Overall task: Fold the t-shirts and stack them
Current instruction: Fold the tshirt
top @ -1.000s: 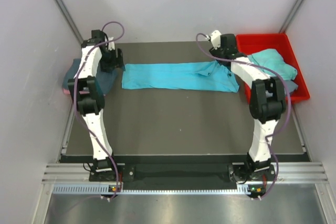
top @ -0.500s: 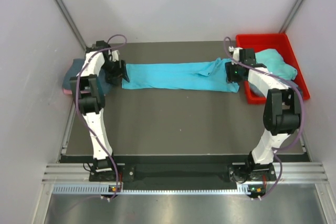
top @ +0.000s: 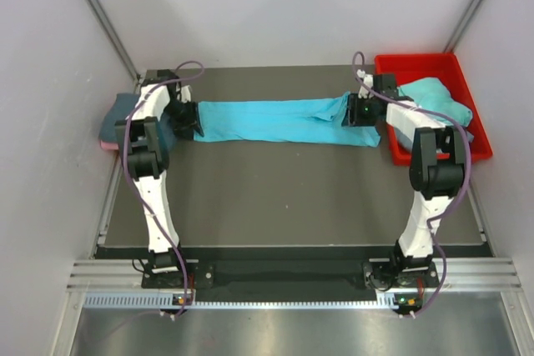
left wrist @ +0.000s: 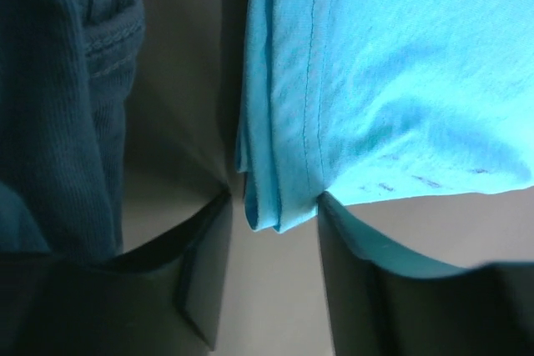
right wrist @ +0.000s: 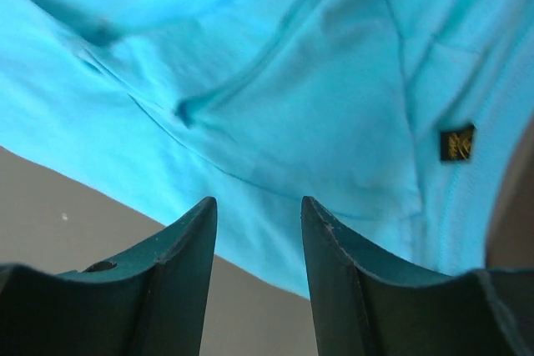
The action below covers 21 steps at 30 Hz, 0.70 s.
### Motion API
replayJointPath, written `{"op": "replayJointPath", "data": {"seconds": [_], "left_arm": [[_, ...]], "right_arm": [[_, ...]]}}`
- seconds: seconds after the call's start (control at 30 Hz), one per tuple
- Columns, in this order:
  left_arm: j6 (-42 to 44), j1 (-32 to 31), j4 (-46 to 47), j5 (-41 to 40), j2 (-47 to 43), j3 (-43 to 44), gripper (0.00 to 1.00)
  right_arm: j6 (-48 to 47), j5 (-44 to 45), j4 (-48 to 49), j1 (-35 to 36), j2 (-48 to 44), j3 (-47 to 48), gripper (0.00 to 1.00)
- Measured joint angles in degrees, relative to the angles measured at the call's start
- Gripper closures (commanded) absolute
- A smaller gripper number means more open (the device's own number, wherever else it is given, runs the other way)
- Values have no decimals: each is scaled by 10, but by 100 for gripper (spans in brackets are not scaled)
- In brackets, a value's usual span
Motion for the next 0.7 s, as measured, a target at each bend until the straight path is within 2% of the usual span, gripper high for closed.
{"op": "replayJointPath", "data": {"seconds": [0.23, 0.57, 0.67, 0.7], "left_arm": [[-1, -3, 0, 0, 5, 0, 81], [-1, -6, 0, 1, 7, 0, 86], [-1, -6, 0, 1, 7, 0, 86], [-1, -6, 0, 1, 7, 0, 86]], "right_arm": [[18, -27, 17, 24, 32, 43, 55], [38, -47, 23, 56, 102, 106, 54], [42, -47, 23, 60, 115, 120, 62], [43, -47, 23, 61, 118, 125, 72]]}}
